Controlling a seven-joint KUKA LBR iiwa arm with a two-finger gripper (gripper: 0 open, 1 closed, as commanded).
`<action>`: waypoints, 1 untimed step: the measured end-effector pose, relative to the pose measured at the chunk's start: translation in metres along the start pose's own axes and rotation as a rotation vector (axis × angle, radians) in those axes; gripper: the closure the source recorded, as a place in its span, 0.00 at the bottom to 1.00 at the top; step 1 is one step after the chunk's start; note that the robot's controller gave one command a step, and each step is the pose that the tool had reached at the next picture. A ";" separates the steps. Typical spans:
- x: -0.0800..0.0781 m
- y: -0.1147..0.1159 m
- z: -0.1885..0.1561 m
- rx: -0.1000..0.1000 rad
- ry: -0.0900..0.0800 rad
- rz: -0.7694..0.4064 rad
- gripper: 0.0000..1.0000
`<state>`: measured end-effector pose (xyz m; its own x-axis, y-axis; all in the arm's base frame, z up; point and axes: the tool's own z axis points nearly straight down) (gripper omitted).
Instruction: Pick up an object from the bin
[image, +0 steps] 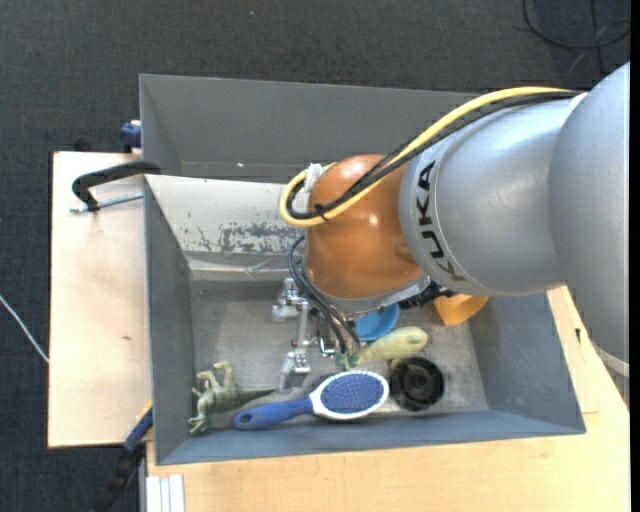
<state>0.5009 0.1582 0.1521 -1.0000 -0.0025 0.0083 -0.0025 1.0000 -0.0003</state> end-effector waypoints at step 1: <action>-0.007 0.027 0.071 0.000 -0.026 -0.252 0.00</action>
Offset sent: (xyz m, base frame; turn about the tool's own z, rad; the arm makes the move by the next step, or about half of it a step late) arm 0.0009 0.0278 -0.0734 -0.2538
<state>0.5076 0.1853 0.0813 -0.9676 -0.2518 -0.0176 -0.2518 0.9678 -0.0017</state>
